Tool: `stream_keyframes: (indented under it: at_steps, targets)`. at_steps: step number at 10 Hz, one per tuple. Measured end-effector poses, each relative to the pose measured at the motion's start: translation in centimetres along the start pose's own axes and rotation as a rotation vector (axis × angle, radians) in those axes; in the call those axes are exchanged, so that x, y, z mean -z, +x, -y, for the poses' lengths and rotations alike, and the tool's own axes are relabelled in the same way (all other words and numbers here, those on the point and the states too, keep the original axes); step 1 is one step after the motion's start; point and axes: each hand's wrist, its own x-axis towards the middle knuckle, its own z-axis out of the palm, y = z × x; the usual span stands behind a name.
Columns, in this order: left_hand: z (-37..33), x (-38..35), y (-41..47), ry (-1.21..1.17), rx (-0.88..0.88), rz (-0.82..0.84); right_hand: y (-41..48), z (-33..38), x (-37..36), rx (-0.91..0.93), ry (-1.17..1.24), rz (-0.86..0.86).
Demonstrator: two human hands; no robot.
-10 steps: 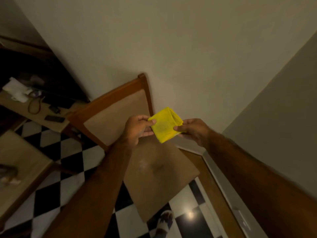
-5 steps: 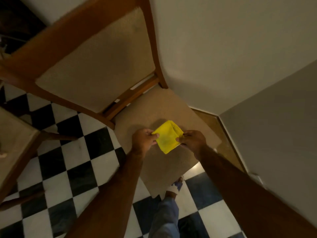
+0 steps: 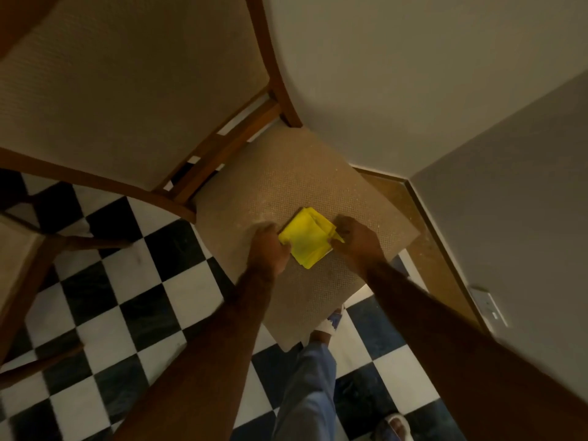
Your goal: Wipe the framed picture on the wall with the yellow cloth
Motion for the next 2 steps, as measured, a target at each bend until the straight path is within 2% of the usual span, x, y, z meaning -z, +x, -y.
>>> stream_keyframes:
  at_steps: [1, 2]
  targets:
    - [-2.1, 2.1, -1.5, 0.261, -0.167, -0.103, -1.3, 1.1, 1.6, 0.118, -0.427, -0.11]
    - [-3.9, 3.7, -2.7, 0.416, -0.307, -0.242, -2.6, 2.9, 3.1, 0.16, -0.641, -0.233]
